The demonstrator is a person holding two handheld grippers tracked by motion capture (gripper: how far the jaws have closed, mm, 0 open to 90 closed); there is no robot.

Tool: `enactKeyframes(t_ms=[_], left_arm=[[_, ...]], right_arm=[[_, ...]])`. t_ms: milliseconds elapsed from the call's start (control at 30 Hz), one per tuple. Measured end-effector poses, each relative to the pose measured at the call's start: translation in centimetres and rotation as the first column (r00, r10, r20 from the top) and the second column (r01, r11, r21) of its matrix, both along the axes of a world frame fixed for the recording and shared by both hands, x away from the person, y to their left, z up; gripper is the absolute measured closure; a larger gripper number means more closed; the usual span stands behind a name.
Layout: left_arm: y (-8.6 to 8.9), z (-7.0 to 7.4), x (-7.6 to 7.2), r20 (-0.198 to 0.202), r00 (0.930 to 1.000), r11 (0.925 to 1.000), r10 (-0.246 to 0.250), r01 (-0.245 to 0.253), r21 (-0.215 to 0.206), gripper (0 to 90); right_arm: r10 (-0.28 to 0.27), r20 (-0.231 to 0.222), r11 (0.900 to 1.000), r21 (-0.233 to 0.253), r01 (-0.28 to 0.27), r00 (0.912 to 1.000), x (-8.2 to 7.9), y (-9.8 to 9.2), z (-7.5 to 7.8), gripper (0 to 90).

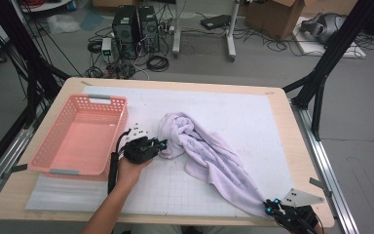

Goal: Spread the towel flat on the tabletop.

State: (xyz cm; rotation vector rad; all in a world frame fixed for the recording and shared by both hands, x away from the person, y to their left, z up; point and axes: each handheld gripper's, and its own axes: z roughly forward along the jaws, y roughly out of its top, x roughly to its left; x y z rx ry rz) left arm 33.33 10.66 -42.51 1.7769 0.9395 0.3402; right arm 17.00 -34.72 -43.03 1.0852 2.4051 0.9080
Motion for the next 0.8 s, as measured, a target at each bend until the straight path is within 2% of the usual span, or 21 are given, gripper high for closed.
enactKeyframes(t_ms=[33,100,133,300,367,467,533,633,667,733,800], left_arm=[[-0.1,0.0,0.0,0.001,1.0000,1.0000,0.000,0.000,0.000,79.3],[-0.1,0.1,0.0,0.000,1.0000,1.0000,0.004,-0.004,-0.005,79.3],[-0.1,0.1,0.0,-0.002,1.0000,1.0000,0.002,-0.002,-0.007,79.3],[-0.4,1.0,1.0,-0.007,0.9996,0.9993,-0.026,0.026,0.025,79.2],[-0.7,1.3,1.6,-0.002,0.9998,0.9993,-0.020,0.020,0.031,79.3],[-1.2,1.7,2.6,0.001,0.9999,0.9992,-0.010,0.010,0.038,79.2],[-1.5,1.7,3.3,-0.003,0.9999,0.9988,-0.010,0.010,0.048,79.3],[-1.9,1.8,4.6,-0.012,0.9999,0.9993,0.003,-0.003,0.038,79.2],[-2.1,1.8,5.0,-0.010,0.9999,0.9991,0.013,-0.013,0.040,79.3],[-2.3,1.8,5.7,-0.011,0.9996,0.9987,0.025,-0.024,0.045,79.2],[-2.4,1.6,6.2,0.011,0.9986,0.9978,0.052,-0.052,0.041,79.2]], right_arm=[[-0.008,0.017,1.000,0.007,0.008,0.9998,0.3,0.1,0.2,65.2],[-0.015,0.041,0.999,0.051,0.013,0.9991,1.3,0.5,0.7,59.5],[-0.018,0.061,0.998,0.057,0.014,0.9980,1.9,0.8,1.0,56.4],[0.012,0.119,0.997,0.072,-0.020,0.9929,6.5,3.5,1.7,49.1],[0.026,0.126,0.997,0.066,-0.034,0.9917,9.0,4.8,1.7,44.2],[0.058,0.112,0.992,0.105,-0.070,0.9920,12.7,6.8,1.6,41.3],[0.069,0.097,0.993,0.089,-0.078,0.9929,14.8,8.3,1.6,41.5],[0.072,0.095,0.995,0.063,-0.078,0.9929,17.1,10.5,1.7,48.7],[0.080,0.090,0.995,0.060,-0.085,0.9927,17.8,11.0,1.6,55.2],[0.098,0.093,0.994,0.036,-0.102,0.9908,18.7,11.8,1.5,76.4],[0.075,0.113,0.997,0.003,-0.075,0.9908,19.4,11.8,1.6,82.4]])
